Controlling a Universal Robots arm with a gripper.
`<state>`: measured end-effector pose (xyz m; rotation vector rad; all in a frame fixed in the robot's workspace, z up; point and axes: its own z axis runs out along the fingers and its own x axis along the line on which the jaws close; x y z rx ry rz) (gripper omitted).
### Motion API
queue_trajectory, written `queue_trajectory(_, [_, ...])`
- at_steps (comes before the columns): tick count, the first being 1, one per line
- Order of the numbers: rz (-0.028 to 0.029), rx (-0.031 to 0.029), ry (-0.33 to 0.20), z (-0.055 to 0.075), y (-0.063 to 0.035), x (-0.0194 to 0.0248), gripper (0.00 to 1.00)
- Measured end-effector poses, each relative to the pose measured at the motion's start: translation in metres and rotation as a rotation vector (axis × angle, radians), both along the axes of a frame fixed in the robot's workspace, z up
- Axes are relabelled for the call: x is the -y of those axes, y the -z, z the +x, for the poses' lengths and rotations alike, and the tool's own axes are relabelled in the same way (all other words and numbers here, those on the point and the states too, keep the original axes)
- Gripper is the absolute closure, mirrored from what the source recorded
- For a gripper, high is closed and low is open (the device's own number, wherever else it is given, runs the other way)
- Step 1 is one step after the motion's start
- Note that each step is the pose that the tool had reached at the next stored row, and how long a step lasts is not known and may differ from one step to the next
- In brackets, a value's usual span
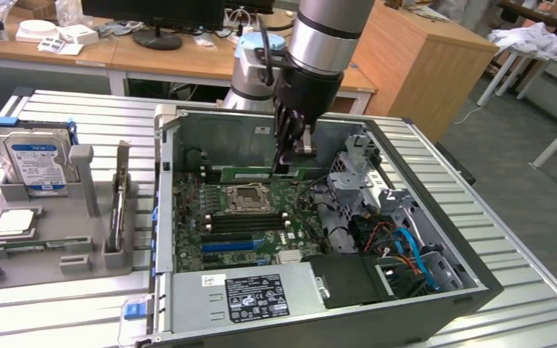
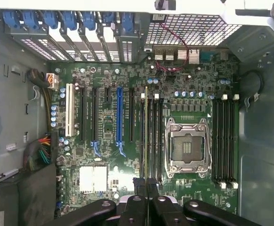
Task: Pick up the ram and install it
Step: 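Pick up the ram and move it above insertion slot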
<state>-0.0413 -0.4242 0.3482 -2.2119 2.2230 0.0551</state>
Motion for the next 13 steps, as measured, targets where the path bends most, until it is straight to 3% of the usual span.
queue_trajectory(13, [0.0000, -0.0001, 0.000, 0.0003, 0.0034, 0.0000, 0.88])
